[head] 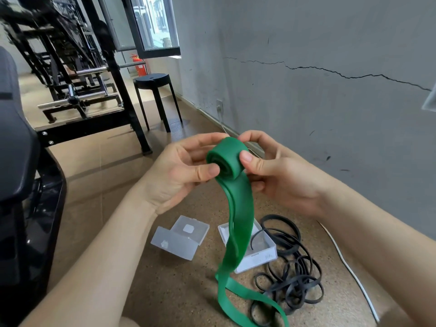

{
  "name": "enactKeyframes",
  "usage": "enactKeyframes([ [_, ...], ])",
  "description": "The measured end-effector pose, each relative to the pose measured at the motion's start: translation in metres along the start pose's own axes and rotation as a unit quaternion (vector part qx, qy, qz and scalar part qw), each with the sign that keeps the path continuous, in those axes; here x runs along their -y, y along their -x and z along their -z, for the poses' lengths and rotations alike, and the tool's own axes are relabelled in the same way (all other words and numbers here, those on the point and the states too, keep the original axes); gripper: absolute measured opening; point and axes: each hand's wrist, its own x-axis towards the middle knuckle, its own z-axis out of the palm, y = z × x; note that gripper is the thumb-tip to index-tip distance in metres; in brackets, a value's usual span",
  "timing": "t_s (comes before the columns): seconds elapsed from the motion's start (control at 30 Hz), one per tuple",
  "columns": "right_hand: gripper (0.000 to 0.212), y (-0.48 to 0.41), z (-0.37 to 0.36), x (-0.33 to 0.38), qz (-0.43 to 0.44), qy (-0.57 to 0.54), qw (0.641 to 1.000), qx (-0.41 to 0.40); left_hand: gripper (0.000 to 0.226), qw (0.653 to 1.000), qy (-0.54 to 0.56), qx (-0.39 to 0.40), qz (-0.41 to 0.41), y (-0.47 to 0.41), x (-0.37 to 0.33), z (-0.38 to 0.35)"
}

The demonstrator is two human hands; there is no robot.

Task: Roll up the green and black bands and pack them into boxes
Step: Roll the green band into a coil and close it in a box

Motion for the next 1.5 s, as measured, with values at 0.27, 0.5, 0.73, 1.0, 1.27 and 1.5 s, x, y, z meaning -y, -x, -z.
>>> enactKeyframes([
  [0.27,0.064,0.002,0.001,0.004,-0.037,-0.001,0.998,0.042,0.054,0.997,0.005,-0.052,-0.053,-0.007,-0.006,-0.011],
  [0.5,0.046,-0.001,-0.018,-0.004,0.045,0.307,0.95,-0.034,0.047,0.986,-0.02,-0.148,-0.077,-0.005,-0.013,-0.012],
  [0.73,0.036,0.001,-0.029,-0.004,0.165,0.538,0.819,-0.115,0.034,0.98,-0.047,-0.177,-0.081,-0.002,-0.016,-0.013],
  [1.0,0.013,0.001,-0.015,0.004,0.107,0.486,0.867,-0.023,0.045,0.982,-0.113,-0.131,-0.074,0.001,-0.021,-0.004],
  [1.27,0.062,0.002,0.0,0.01,0.078,0.356,0.931,0.02,0.056,0.953,-0.273,-0.115,-0.063,0.006,-0.029,0.007],
  [1.5,0.047,0.002,-0.012,0.003,0.143,0.437,0.884,-0.082,0.05,0.931,-0.343,-0.123,-0.028,0.006,-0.027,-0.004],
])
